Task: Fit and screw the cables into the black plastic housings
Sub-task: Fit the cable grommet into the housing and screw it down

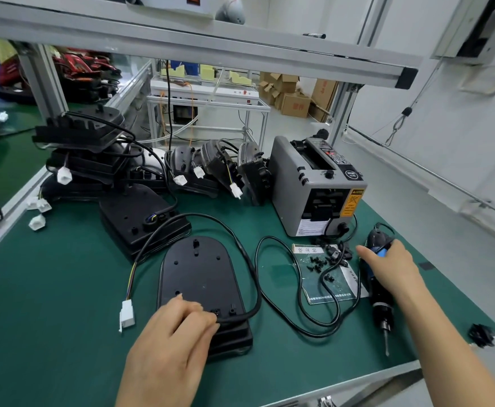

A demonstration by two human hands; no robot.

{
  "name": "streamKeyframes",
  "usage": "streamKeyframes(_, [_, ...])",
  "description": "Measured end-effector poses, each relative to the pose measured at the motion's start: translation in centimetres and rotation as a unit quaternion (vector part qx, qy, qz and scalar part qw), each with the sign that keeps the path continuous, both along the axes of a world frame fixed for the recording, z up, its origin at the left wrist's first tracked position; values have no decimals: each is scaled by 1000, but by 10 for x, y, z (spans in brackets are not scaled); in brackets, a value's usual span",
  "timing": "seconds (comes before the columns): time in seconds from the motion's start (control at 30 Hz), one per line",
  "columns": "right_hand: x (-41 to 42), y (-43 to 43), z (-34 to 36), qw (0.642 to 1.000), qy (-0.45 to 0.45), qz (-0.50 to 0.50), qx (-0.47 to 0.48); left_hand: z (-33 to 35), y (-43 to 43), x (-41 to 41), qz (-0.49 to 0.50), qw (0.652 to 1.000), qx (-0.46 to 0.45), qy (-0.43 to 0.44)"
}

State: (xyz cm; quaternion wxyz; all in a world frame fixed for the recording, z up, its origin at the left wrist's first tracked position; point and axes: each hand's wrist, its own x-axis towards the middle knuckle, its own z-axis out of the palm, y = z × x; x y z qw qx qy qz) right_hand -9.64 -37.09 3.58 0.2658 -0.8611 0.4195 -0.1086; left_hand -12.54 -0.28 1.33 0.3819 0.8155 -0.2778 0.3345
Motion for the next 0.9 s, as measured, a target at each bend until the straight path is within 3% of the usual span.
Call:
streamKeyframes(0.2, [-3,7,4,1000,-6,11,-5,-2,1,0,-2,1000,-3,6])
streamKeyframes(0.33, [2,23,20,973,-182,46,-135,-3,1,1,-5,1000,1,6])
streamKeyframes(0.37, [8,29,27,968,-213,68,-117,-3,1,1,-5,1000,0,6])
streamKeyframes(0.43, [22,41,40,967,-233,104,8,-3,1,1,-6,1000,-2,10])
streamKeyframes(0.57, [49,49,47,952,-231,91,177,-4,1,0,-3,1000,2,19])
streamKeyframes(0.9, [75,44,47,908,-287,12,306,-5,1,1,-9,1000,0,9])
